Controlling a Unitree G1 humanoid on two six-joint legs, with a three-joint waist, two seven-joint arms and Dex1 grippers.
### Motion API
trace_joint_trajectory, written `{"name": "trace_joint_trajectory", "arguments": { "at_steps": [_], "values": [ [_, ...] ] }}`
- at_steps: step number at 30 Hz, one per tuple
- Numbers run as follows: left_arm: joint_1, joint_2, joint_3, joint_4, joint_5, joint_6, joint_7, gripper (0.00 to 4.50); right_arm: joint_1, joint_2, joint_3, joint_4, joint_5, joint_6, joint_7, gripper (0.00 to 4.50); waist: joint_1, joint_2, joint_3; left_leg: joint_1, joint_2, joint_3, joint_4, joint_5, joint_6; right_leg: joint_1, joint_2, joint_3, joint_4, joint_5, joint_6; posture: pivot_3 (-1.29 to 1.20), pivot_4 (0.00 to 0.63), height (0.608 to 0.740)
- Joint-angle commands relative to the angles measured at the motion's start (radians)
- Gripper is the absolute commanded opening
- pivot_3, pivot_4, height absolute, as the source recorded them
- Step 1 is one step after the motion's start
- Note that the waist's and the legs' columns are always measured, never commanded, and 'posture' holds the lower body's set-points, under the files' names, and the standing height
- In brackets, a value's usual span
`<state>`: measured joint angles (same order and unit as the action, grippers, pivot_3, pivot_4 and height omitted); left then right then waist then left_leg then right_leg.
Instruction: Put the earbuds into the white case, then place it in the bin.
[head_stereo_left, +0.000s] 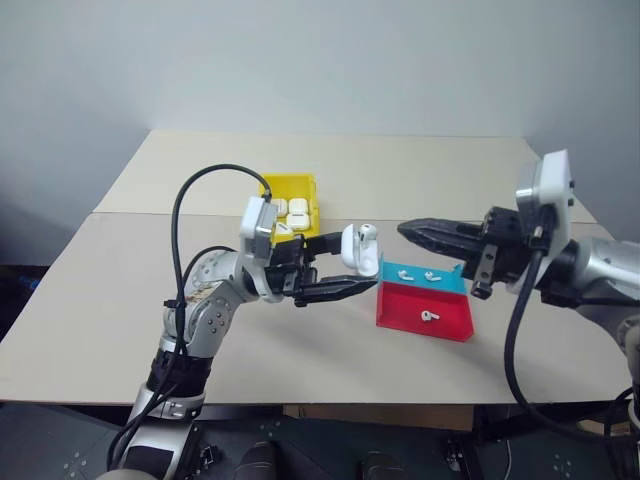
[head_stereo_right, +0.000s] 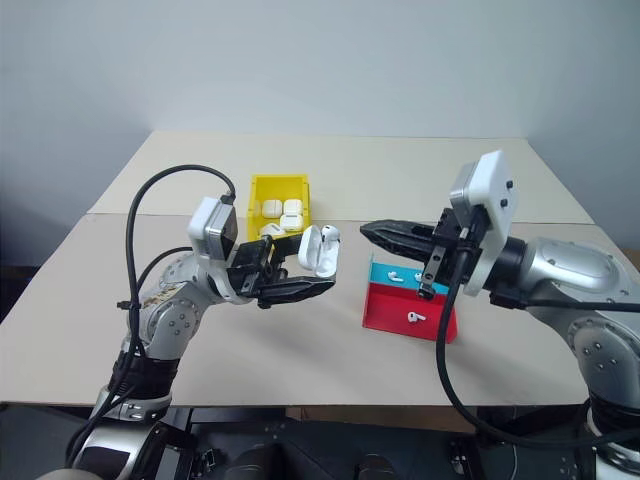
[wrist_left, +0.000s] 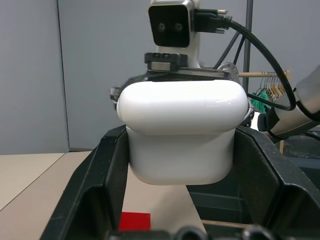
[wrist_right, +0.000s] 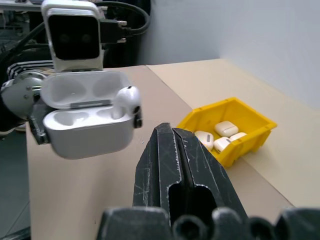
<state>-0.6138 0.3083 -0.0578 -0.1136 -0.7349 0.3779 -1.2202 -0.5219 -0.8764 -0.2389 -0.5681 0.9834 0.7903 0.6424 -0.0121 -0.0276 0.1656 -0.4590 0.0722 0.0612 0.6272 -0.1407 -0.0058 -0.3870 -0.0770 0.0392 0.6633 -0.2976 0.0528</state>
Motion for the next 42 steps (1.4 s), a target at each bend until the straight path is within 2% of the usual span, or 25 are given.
{"name": "trace_joint_trajectory", "arguments": {
  "at_steps": [1,17,42],
  "values": [
    [-0.013,-0.003,0.004,-0.022,-0.009,-0.006,-0.005,2.79,-0.041,0.019,0.012,0.000,-0.022,-0.031,-0.005,0.06,0.000,0.000,0.000,0.000,0.000,0.000,0.000,0.000,0.000,0.000,0.000,0.000,0.000,0.000,0.000,0.00,0.150,0.740],
    [-0.004,-0.003,0.004,-0.033,-0.011,-0.004,0.002,2.79,-0.068,0.059,0.057,-0.032,-0.011,-0.009,0.000,0.06,0.001,0.000,0.000,0.000,0.000,0.000,0.000,0.000,0.000,0.000,0.000,0.000,0.000,0.000,0.000,0.00,0.150,0.740],
    [-0.002,-0.003,0.002,-0.037,-0.012,0.001,0.013,2.79,-0.032,0.047,0.037,-0.084,0.049,0.010,-0.015,0.06,0.001,0.000,0.000,0.000,0.000,0.000,0.000,0.000,0.000,0.000,0.000,0.000,0.000,0.000,0.000,0.00,0.150,0.740]
  ]
}}
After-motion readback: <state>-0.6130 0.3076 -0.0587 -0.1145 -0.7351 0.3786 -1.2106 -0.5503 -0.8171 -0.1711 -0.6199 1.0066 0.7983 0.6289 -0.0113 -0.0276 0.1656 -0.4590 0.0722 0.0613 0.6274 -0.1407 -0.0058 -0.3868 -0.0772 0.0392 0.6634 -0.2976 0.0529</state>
